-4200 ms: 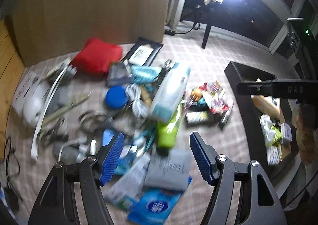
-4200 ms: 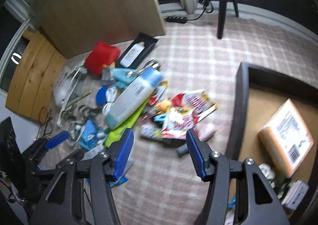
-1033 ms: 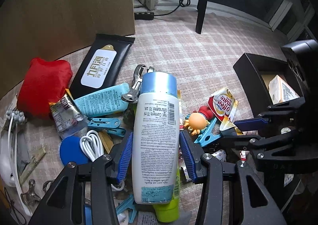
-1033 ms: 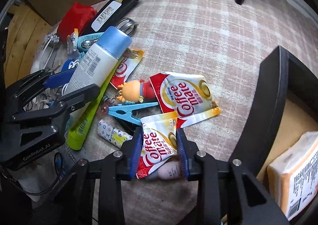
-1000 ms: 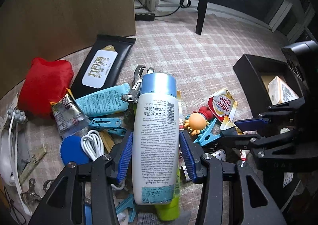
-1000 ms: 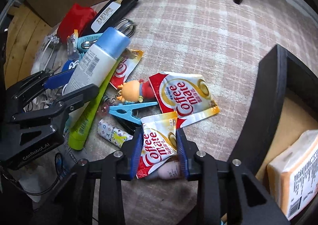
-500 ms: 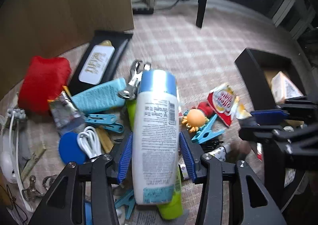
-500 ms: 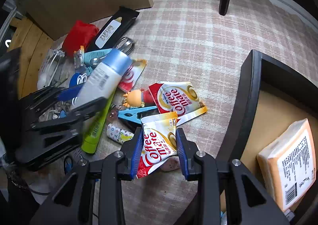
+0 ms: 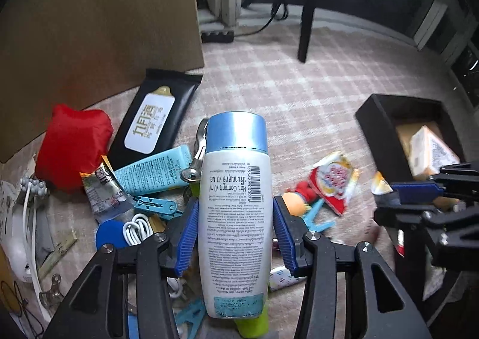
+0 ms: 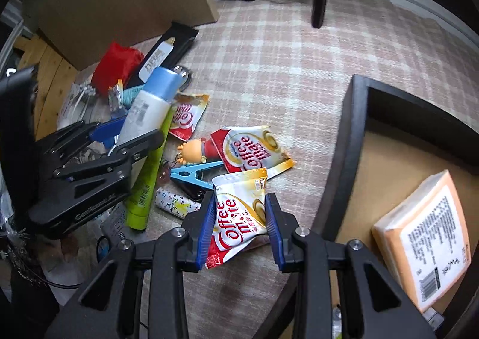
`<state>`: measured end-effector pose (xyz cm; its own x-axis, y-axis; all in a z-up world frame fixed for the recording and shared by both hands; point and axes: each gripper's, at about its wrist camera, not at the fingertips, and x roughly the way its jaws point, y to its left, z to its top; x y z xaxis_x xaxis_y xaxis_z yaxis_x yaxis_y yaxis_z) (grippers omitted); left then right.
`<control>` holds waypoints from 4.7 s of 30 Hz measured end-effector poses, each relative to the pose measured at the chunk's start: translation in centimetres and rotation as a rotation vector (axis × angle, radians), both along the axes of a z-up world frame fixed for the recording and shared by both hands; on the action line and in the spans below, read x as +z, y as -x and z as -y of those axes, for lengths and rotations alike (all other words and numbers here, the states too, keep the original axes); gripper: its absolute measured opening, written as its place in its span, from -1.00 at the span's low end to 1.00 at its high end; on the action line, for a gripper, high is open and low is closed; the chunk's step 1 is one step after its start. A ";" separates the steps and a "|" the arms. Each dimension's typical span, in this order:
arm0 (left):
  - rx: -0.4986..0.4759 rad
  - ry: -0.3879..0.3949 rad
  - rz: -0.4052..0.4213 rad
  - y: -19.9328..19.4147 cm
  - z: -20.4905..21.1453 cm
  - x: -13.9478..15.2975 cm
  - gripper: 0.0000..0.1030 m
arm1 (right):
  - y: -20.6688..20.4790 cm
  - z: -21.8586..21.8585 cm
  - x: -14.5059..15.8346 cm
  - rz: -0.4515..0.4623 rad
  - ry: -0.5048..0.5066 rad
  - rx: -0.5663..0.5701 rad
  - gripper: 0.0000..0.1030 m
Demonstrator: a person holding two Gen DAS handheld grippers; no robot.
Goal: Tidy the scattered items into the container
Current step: 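Carry lotion bottle and sachet to the tray and release both, then move the right tool to the pink tube while the left tool approaches the patterned lighter, then grasp the pink tube with the right tool while the left tool grasps the patterned lighter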
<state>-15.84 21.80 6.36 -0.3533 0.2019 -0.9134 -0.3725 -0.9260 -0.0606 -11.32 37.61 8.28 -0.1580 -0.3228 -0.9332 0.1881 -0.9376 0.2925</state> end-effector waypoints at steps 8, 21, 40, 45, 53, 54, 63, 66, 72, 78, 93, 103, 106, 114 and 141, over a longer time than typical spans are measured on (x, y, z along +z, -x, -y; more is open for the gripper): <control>-0.072 -0.082 -0.026 -2.8 -3.1 3.8 -0.12 | -0.9 -2.4 2.8 -0.055 0.007 -0.033 -0.37; -0.302 -0.159 -0.004 -9.4 -15.1 6.2 -0.12 | -5.8 -15.6 5.0 -0.095 -0.112 -0.259 -0.37; -0.310 -0.136 0.019 -11.4 -17.5 6.2 0.25 | -8.4 -21.2 4.8 -0.099 -0.120 -0.375 -0.08; -0.226 -0.113 0.020 -9.8 -13.5 5.3 0.25 | -7.6 -17.8 5.2 -0.110 -0.099 -0.295 -0.08; -0.201 0.000 0.006 -8.1 -6.6 2.9 0.06 | -6.0 -9.3 5.2 -0.087 -0.005 -0.155 -0.08; -0.211 0.015 0.005 -8.1 -6.1 2.6 0.06 | -5.7 -8.1 5.0 -0.077 0.010 -0.139 -0.08; -0.323 0.088 0.012 -7.8 -3.6 -0.2 -0.01 | -3.3 -0.3 0.8 0.051 0.066 -0.122 -0.33; -0.347 0.102 0.016 -7.5 -3.2 -1.0 -0.03 | -2.8 0.3 -1.1 0.110 0.066 -0.162 -0.40; -0.414 0.119 0.034 -7.4 -3.8 -2.2 -0.03 | -2.5 0.4 -3.0 0.153 0.045 -0.220 -0.40; -0.458 0.129 0.051 -7.1 -4.6 -3.2 -0.03 | -1.9 0.0 -4.3 0.191 0.035 -0.288 -0.43; -0.429 0.061 0.136 -7.3 -3.5 -3.5 -0.27 | 0.4 2.0 -3.9 0.152 -0.067 -0.256 -0.43; -0.413 0.094 0.058 -8.9 -4.2 -3.5 -0.33 | -0.2 2.9 -3.1 0.109 -0.078 -0.196 -0.60; -0.410 0.104 0.042 -9.6 -4.3 -3.4 -0.43 | -1.8 2.0 -3.1 0.106 -0.050 -0.198 -0.61; -0.351 0.037 0.089 -10.6 -4.0 -2.7 -0.56 | -3.7 1.0 -2.7 0.107 0.008 -0.210 -0.61; -0.293 0.084 0.085 -8.7 -5.9 -3.5 -0.55 | -4.7 -2.3 0.6 0.027 0.070 -0.236 -0.61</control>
<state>-7.16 27.69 2.90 -0.2128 0.2067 -0.9550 -0.6213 -0.7830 -0.0310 -6.62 39.92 8.91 -0.2123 -0.3441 -0.9146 -0.0421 -0.9319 0.3604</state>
